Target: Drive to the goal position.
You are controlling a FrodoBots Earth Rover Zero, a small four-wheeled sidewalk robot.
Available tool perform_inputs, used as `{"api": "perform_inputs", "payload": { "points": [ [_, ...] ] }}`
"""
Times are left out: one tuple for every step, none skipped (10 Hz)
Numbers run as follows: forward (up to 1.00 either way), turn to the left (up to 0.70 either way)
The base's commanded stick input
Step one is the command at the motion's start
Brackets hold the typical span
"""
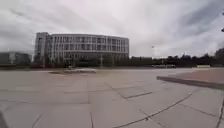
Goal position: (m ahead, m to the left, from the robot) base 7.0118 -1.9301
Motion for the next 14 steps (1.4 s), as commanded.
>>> {"api": "perform_inputs", "payload": {
  "points": [
    [1.0,0.0],
    [1.0,0.0],
    [1.0,-0.05],
    [1.0,-0.39],
    [1.0,-0.39],
    [1.0,-0.18],
    [1.0,0.0],
    [1.0,0.0],
    [1.0,0.0],
    [1.0,0.0],
    [1.0,0.0],
    [1.0,0.0],
    [1.0,0.0],
    [1.0,0.0]
  ]
}}
